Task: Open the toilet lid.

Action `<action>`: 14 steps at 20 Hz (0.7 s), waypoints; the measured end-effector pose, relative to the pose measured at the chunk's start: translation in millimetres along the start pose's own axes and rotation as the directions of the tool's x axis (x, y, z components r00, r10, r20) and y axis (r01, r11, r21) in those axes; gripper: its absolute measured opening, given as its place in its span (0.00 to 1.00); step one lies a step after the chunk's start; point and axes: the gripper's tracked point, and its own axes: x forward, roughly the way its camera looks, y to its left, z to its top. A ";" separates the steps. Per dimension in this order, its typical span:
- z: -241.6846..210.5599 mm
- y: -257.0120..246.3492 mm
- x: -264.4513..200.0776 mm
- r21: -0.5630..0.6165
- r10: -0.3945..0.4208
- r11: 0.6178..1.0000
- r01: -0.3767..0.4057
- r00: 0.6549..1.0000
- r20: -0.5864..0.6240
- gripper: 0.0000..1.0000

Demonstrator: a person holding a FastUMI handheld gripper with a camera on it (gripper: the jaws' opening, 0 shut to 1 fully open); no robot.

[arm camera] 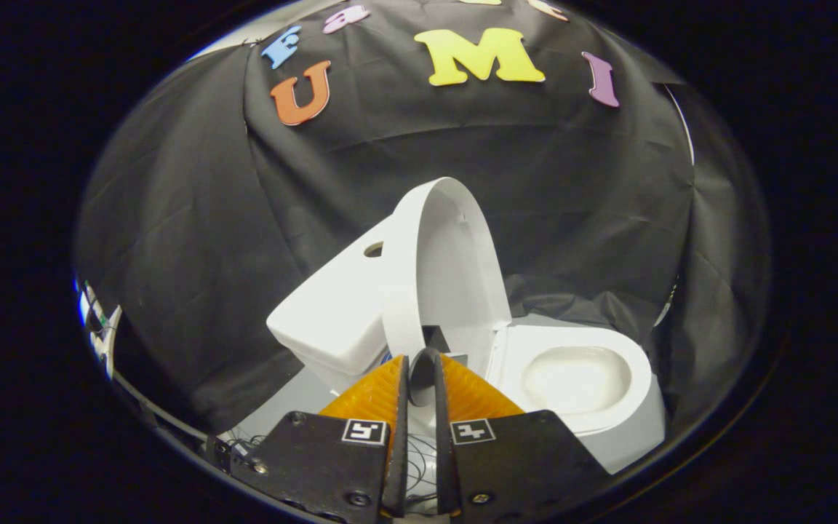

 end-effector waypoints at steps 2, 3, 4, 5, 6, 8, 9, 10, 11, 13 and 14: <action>1.2 1.8 -8.9 0.011 0.041 0.999 -0.041 0.999 -0.003 0.19; 4.0 0.9 -14.4 0.015 0.057 0.998 -0.057 0.998 0.000 0.19; 4.6 -0.2 -19.3 0.015 0.059 0.998 -0.059 0.998 0.004 0.19; 6.3 -7.7 -25.6 0.006 0.040 0.999 -0.040 0.999 0.014 0.25; 11.4 -15.1 -32.5 -0.008 0.019 1.000 -0.019 0.999 0.035 0.32; 17.5 -30.8 -44.3 -0.029 -0.021 0.999 0.023 0.997 0.074 0.57; 19.3 -36.3 -49.8 -0.030 -0.031 0.999 0.034 0.995 0.091 0.70; 20.3 -41.7 -56.5 -0.025 -0.040 0.999 0.043 0.993 0.109 0.70; 21.9 -48.6 -63.5 -0.026 -0.045 0.998 0.049 0.991 0.124 0.70; 23.6 -66.7 -77.0 -0.026 -0.076 0.996 0.081 0.985 0.156 0.70; 24.2 -74.2 -83.1 -0.033 -0.090 0.995 0.097 0.981 0.174 0.70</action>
